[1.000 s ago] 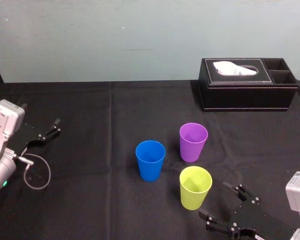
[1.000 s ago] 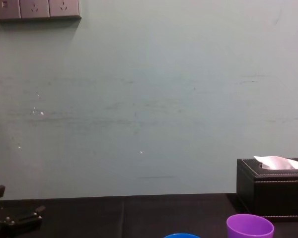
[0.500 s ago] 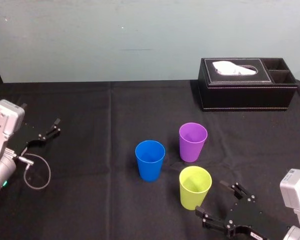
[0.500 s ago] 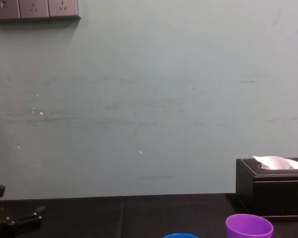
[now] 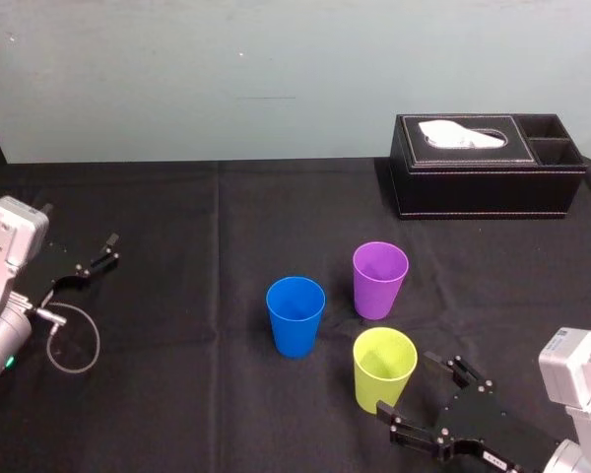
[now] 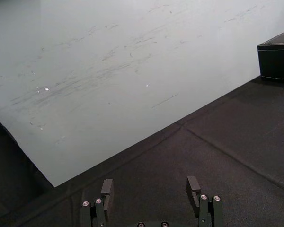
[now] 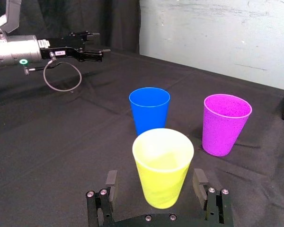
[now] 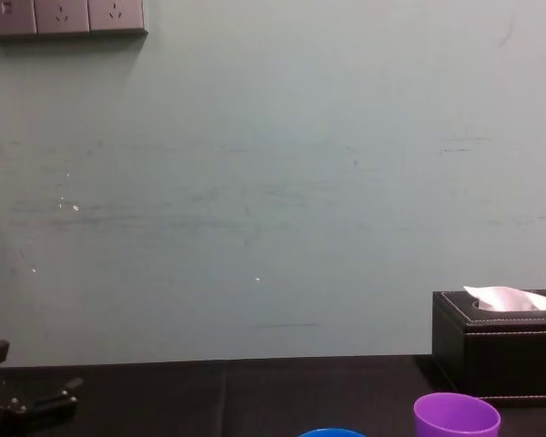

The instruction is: Stack the three plastic cups sequentially using one hand.

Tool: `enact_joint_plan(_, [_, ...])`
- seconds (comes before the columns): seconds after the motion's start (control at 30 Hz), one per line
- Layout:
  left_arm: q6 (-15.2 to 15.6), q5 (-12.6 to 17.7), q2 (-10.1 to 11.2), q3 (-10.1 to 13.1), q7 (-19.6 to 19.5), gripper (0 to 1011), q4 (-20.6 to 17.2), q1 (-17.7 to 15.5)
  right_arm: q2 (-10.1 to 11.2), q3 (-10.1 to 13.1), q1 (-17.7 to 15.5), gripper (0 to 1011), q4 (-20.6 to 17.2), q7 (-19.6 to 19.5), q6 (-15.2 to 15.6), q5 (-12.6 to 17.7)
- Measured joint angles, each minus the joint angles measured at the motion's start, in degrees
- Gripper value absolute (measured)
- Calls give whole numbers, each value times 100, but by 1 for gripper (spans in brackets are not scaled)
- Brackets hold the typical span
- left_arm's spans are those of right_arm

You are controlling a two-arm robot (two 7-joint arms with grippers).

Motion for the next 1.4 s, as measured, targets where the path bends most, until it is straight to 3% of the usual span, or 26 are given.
enact_joint_plan(1.4, [0, 0, 0, 0, 0, 1010, 0, 0, -319, -272, 533, 1000, 409, -114, 179, -192])
